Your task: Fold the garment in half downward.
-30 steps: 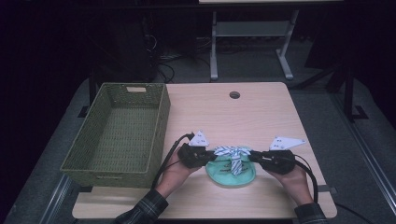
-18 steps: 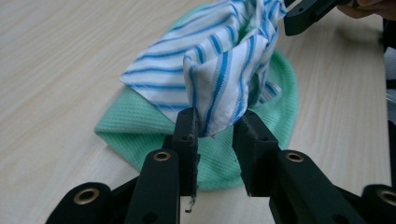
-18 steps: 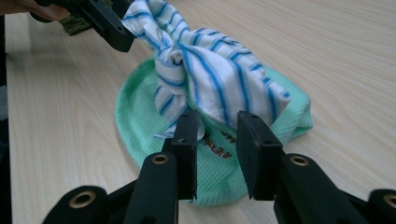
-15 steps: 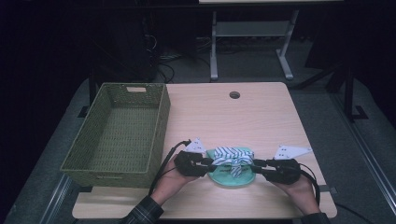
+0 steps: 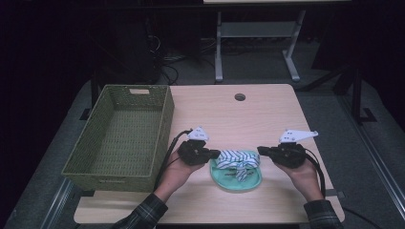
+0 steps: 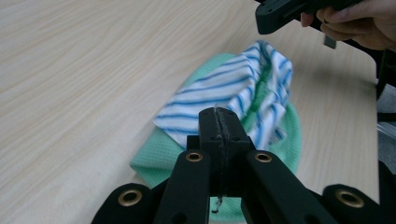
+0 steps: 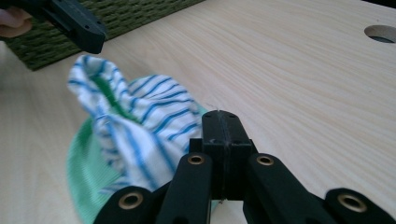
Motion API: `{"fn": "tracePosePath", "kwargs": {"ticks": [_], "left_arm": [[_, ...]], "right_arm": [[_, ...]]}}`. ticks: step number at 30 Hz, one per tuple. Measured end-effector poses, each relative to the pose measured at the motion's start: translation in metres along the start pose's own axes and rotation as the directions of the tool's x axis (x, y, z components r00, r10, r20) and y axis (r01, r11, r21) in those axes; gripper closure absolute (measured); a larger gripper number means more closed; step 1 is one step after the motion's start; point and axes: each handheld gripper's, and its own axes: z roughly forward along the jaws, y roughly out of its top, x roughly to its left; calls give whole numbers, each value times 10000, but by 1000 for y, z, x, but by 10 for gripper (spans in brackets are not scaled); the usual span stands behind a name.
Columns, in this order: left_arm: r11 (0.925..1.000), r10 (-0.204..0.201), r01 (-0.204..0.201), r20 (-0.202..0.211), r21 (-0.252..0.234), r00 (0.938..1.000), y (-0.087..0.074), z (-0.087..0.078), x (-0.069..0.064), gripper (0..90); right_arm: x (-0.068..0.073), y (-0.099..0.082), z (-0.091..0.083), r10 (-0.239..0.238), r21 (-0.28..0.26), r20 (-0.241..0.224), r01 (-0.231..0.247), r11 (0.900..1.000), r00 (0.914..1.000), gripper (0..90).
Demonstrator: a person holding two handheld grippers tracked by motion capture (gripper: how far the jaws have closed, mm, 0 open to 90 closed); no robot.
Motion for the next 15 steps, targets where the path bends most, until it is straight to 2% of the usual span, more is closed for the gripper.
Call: {"fn": "tracePosePath", "kwargs": {"ticks": [3,8,15], "left_arm": [[9999,-44,45,-89,108,10000,2,8,4,893],[9990,-150,159,-220,420,9996,3,23,11,894],[9983,80,-79,-26,581,10000,2,25,0,895]], "right_arm": [[-7,5,10,27,111,-19,-27,9999,10000,898],[-9,1,22,149,407,-160,-142,9991,9998,898],[-1,1,19,-13,492,-439,35,9988,9990,899]]}}
